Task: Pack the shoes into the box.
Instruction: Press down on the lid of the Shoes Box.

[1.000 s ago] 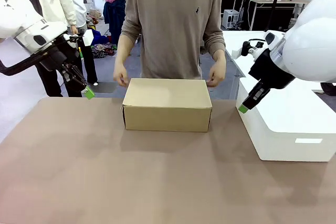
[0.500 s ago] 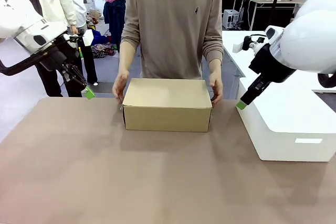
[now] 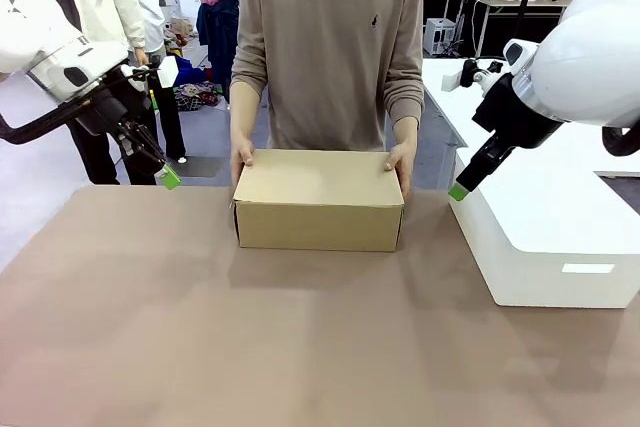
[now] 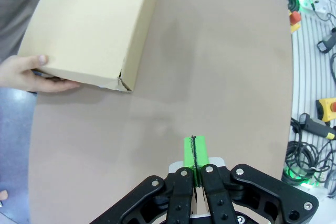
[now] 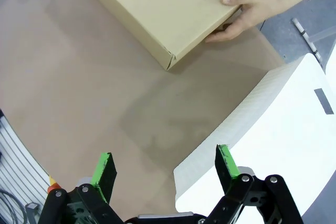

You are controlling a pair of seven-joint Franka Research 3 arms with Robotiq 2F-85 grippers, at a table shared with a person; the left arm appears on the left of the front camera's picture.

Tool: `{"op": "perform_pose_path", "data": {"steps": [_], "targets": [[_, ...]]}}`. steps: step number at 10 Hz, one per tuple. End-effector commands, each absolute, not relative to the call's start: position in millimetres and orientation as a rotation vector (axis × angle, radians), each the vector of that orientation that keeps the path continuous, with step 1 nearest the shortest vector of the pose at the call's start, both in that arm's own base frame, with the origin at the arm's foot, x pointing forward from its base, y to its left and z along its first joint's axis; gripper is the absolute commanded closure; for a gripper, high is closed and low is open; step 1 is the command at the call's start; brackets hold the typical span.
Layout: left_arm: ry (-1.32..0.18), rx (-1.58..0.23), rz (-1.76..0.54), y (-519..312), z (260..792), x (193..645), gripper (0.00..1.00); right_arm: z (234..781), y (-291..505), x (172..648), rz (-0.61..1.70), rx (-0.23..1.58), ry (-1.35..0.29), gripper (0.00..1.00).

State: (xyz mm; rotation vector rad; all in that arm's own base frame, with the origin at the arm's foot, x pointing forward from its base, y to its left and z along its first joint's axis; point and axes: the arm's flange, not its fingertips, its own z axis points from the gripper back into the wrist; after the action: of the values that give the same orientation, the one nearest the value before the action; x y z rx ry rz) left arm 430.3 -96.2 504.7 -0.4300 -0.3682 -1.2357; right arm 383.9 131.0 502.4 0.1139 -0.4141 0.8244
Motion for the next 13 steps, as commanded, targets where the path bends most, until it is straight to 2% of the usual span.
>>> {"op": "perform_pose_path", "data": {"steps": [1,13], "targets": [[-0.358,-0.418,-1.230,-94.9,506.3,429.8,1.00,500.8,130.3,382.5,0.824,0.114,-0.413,0.00],[-0.358,-0.418,-1.230,-94.9,506.3,429.8,1.00,500.8,130.3,382.5,0.824,0.114,-0.413,0.00]]}}
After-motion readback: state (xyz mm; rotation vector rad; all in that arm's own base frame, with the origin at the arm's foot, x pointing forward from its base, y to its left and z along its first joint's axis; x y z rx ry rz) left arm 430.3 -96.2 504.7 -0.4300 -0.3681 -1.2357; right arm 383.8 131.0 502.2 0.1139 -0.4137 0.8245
